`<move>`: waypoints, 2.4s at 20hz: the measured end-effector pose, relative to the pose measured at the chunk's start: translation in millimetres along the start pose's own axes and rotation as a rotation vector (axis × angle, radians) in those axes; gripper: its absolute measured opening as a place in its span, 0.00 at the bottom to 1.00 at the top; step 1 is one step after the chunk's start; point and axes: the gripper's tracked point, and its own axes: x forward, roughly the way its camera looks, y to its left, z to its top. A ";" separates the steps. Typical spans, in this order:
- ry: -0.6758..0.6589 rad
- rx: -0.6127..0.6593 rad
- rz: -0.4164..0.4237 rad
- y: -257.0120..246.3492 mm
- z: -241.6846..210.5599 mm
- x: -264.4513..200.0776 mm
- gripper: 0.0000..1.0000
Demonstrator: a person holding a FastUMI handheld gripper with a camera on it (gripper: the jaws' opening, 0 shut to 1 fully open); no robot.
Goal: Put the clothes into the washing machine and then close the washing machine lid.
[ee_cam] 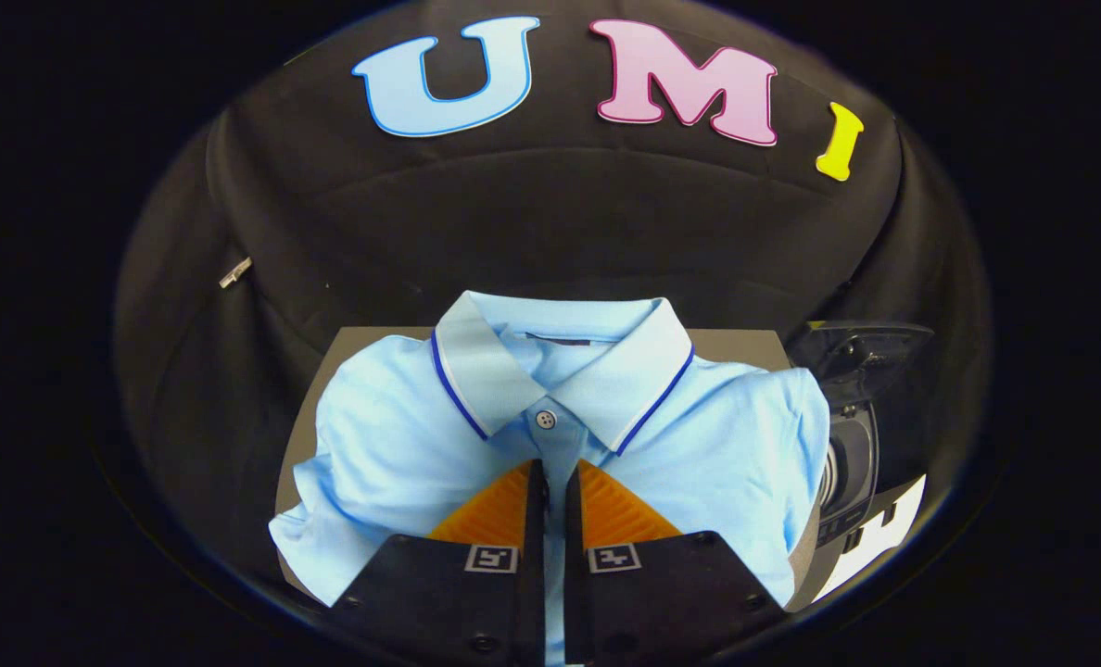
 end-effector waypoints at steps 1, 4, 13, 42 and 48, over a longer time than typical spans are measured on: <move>-0.015 0.039 0.014 -0.9 -1.1 -1.0 0.13; -0.033 0.036 -0.009 -7.2 -2.0 -3.5 0.13; -0.167 -0.145 -0.047 -3.3 -1.1 -12.6 0.05; -0.705 -0.258 -0.008 -49.9 83.2 -176.9 0.05; -0.718 -0.264 0.036 -117.3 89.1 -212.8 0.05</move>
